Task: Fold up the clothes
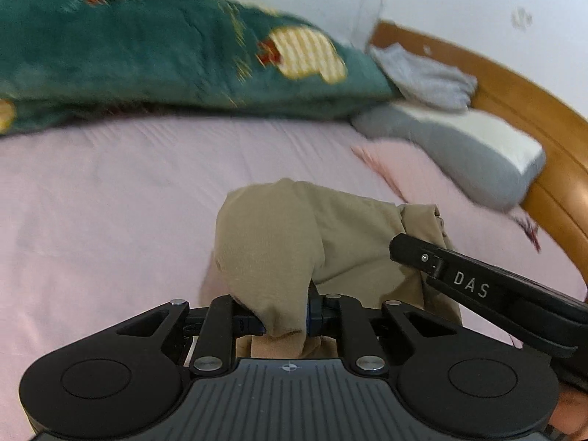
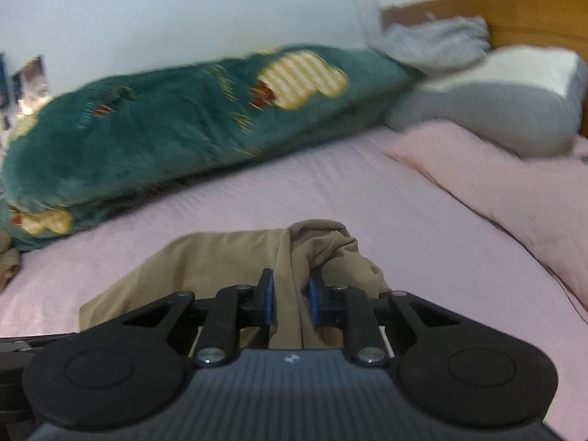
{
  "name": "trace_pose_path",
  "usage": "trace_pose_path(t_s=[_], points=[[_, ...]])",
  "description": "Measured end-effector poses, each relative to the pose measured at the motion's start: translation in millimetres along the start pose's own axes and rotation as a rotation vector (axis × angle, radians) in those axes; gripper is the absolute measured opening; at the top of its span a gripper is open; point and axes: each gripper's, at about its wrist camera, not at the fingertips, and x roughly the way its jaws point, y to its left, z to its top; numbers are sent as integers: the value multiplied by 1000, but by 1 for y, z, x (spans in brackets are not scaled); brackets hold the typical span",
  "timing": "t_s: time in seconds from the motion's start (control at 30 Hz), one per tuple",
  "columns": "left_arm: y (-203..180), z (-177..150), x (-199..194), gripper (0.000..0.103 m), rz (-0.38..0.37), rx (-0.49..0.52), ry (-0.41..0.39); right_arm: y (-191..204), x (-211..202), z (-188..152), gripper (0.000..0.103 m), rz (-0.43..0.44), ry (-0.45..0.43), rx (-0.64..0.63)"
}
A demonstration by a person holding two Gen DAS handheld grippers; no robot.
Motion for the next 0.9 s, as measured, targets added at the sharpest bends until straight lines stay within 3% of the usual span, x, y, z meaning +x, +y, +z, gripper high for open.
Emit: trace_pose_path(t_s=[0.4, 0.67, 0.8, 0.9], points=[[79, 35, -186, 20, 179, -56, -267, 137, -76, 30, 18, 274, -175, -156], [119, 28, -303, 27, 331, -81, -323, 193, -122, 24, 18, 424, -136, -167], [129, 20, -322, 30, 367, -100, -335, 203, -129, 20, 18, 446, -111, -189], [146, 11, -309, 31, 387, -118, -293, 205, -113, 13, 18, 413, -80, -226]])
